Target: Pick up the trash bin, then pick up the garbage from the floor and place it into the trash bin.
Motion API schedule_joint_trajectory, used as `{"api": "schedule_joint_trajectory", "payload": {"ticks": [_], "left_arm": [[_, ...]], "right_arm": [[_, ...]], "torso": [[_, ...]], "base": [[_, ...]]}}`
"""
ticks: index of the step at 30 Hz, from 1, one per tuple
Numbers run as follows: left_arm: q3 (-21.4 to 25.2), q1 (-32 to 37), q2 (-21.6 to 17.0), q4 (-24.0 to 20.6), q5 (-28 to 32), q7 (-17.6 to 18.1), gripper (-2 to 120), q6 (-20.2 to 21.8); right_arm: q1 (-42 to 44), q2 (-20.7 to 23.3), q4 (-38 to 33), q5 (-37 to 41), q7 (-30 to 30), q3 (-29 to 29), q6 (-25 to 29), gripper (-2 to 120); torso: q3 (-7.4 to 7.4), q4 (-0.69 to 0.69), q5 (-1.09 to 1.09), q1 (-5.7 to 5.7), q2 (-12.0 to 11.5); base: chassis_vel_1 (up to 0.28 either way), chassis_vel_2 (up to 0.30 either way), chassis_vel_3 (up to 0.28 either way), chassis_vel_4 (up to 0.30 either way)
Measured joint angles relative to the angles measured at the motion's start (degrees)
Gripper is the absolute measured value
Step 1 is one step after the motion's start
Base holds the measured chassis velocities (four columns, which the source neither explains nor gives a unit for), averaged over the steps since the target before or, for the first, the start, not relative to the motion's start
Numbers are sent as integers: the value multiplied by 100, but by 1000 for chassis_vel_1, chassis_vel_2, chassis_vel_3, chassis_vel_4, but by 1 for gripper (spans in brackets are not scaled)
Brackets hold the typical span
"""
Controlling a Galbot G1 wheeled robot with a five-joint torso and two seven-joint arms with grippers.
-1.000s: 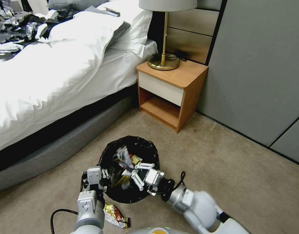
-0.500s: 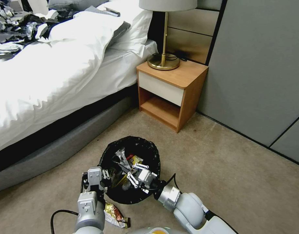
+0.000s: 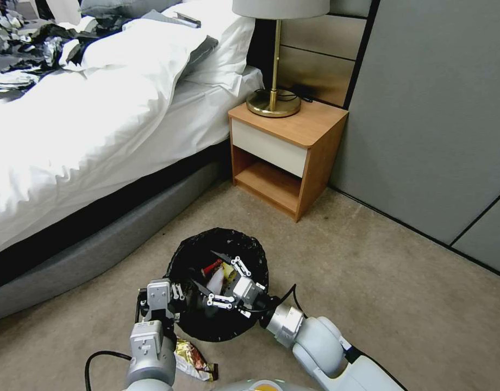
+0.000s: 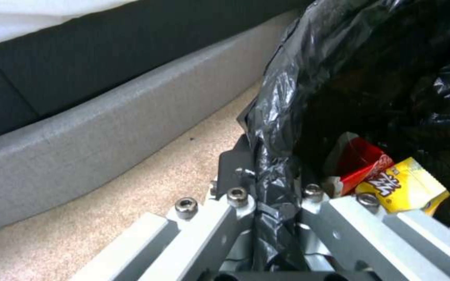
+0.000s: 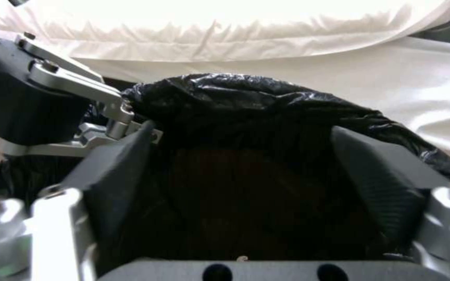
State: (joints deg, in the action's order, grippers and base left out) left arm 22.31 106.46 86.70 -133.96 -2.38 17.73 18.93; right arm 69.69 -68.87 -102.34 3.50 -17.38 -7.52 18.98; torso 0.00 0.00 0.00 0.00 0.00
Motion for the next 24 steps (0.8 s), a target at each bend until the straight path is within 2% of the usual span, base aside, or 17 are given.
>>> {"api": "schedule_joint_trajectory", "payload": {"ticks": [1, 4, 12, 19, 24], "left_arm": [[0, 0, 0, 0, 0, 0, 1, 0], [2, -2, -7, 2, 0, 0, 1, 0], [2, -17, -12, 12, 0, -1, 1, 0], [22, -26, -24, 23, 17, -9, 1, 0], [90, -39, -43, 84, 51, -11, 1, -12]], "right_arm": [[0, 0, 0, 0, 0, 0, 0, 89], [47, 36, -98, 1, 1, 37, -11, 103], [92, 70, -314, -58, 0, 159, -16, 114], [226, 17, -558, -121, 53, 323, 30, 114], [424, -154, -939, -558, 419, 638, 75, 110]], "torso": [[0, 0, 0, 0, 0], [0, 0, 0, 0, 0], [0, 0, 0, 0, 0], [0, -1, 0, 0, 0], [0, 0, 0, 0, 0]], "base": [[0, 0, 0, 0], [0, 0, 0, 0], [0, 0, 0, 0], [0, 0, 0, 0], [0, 0, 0, 0]]}}
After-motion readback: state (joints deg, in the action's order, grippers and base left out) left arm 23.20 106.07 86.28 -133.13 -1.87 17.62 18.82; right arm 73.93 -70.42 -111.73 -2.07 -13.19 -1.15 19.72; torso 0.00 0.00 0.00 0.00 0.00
